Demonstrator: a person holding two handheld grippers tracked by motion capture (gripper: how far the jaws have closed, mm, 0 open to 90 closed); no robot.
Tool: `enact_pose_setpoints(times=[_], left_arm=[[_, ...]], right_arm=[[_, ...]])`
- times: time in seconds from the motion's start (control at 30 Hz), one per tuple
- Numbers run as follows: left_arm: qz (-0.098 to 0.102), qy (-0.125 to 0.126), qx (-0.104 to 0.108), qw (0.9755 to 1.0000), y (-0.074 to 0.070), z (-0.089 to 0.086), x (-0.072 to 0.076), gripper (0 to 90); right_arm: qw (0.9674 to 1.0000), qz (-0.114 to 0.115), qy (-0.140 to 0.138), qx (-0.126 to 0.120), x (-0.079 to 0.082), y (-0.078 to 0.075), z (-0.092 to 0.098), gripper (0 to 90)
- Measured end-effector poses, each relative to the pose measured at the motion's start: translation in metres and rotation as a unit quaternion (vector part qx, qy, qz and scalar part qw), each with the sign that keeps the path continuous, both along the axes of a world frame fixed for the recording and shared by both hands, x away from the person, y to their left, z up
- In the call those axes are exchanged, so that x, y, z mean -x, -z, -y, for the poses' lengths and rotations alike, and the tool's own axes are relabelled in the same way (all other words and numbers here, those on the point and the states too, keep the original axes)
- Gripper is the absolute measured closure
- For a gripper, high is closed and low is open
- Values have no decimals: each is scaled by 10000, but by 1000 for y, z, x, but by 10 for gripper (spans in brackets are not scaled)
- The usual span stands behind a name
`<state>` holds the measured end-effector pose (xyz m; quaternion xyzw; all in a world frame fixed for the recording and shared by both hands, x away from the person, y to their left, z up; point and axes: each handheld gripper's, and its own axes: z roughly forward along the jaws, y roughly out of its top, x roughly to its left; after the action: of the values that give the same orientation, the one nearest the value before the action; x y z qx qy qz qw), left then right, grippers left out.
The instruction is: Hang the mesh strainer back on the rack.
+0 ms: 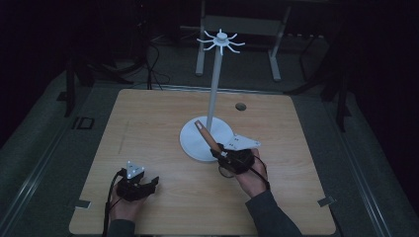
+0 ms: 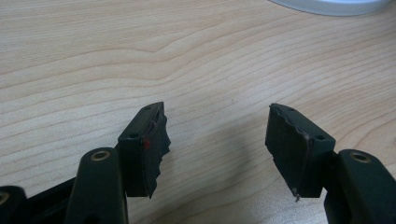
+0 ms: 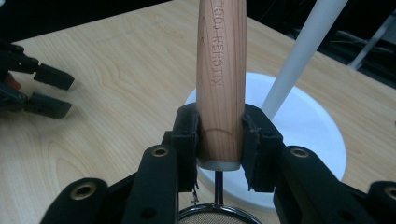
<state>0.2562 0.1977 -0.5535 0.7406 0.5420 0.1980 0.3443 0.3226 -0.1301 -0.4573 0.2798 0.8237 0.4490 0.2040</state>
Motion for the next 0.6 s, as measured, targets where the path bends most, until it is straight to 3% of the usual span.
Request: enact_pose_setpoints(times=[0.6], left_arm=[[-2, 6, -4, 10000, 0, 0, 0, 384]], right_arm=[[9980, 238, 256, -534, -4, -23, 7, 693]])
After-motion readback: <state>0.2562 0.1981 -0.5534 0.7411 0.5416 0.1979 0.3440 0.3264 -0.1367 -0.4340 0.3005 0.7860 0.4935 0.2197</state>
